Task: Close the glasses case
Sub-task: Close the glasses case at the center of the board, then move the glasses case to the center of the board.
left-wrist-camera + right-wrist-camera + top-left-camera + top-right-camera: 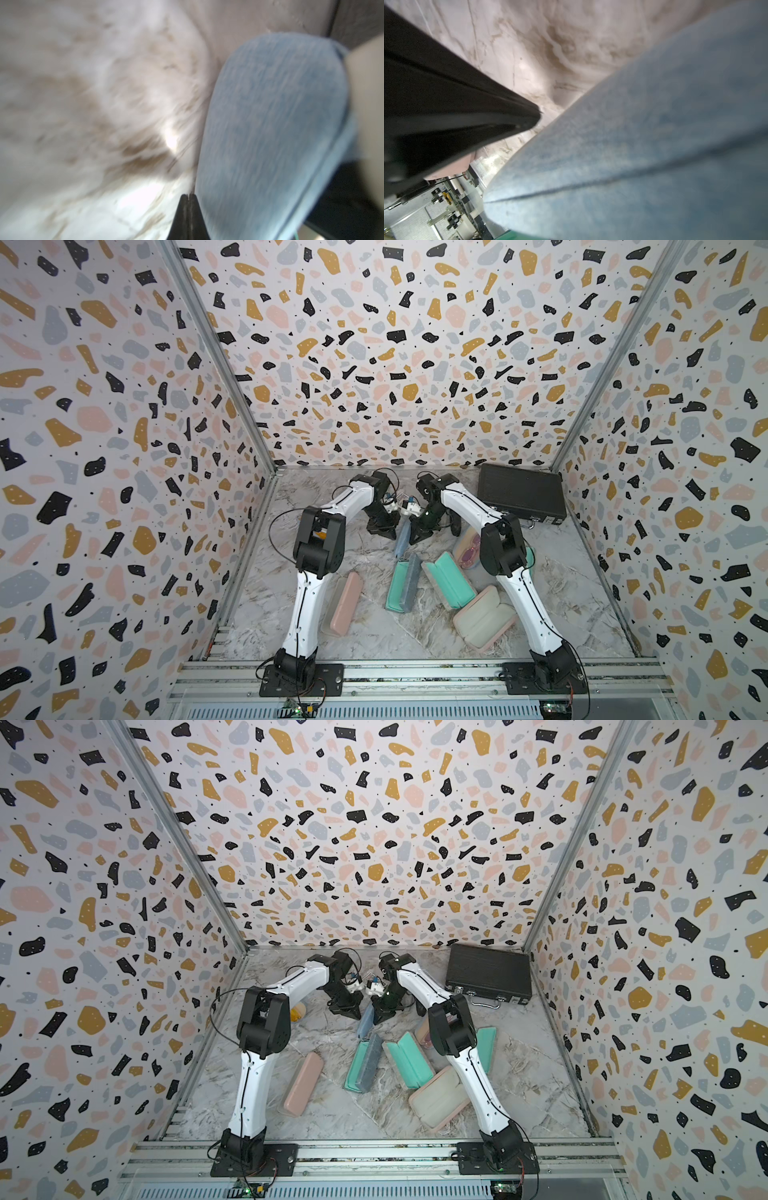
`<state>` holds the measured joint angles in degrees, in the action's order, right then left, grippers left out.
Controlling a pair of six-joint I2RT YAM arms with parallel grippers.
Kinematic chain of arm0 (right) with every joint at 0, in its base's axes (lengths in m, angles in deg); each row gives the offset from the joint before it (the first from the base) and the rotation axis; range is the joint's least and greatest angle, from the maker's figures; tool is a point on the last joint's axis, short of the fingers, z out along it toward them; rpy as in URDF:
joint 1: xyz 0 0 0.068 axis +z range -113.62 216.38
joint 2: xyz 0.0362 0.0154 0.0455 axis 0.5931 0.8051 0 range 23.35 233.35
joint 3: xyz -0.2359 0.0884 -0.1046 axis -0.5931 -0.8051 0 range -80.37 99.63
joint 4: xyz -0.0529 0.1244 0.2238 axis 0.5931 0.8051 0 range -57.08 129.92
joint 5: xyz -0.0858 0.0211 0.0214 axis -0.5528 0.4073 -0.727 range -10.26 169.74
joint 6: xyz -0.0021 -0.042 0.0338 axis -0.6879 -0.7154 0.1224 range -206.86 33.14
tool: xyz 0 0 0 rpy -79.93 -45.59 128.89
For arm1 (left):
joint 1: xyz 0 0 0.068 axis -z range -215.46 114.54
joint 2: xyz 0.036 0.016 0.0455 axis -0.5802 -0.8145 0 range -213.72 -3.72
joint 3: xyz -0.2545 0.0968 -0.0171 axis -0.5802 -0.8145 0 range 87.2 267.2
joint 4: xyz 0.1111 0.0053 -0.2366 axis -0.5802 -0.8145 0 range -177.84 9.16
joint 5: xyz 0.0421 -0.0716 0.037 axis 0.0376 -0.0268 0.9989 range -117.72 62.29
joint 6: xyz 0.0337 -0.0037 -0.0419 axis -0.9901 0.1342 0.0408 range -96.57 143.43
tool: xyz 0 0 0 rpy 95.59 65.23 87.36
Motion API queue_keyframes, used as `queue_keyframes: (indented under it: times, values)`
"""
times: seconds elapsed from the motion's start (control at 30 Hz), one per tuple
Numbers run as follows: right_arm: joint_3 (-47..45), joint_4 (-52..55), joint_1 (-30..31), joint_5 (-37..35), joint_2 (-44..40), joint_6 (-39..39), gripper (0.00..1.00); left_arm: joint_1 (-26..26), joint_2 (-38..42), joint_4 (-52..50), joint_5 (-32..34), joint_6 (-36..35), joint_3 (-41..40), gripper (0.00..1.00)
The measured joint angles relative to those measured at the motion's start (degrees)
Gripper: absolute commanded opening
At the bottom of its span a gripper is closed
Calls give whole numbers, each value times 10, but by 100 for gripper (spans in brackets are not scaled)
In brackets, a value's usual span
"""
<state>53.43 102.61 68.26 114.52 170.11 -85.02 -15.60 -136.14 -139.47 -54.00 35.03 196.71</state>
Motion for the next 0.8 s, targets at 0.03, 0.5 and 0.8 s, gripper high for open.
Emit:
queue_keyframes:
  times: [0.03, 0.5, 0.8]
  values:
    - [-25, -12, 1, -9, -15, 5, 19, -10, 17, 9, -3, 7, -18, 0]
    - [-82, -63, 5, -108, -140, 95, 66, -112, 192, 90, -9, 82, -164, 40]
    - [-67, -40, 7, -128, -138, 187, 78, -146, 307, 110, -28, 117, -243, 87]
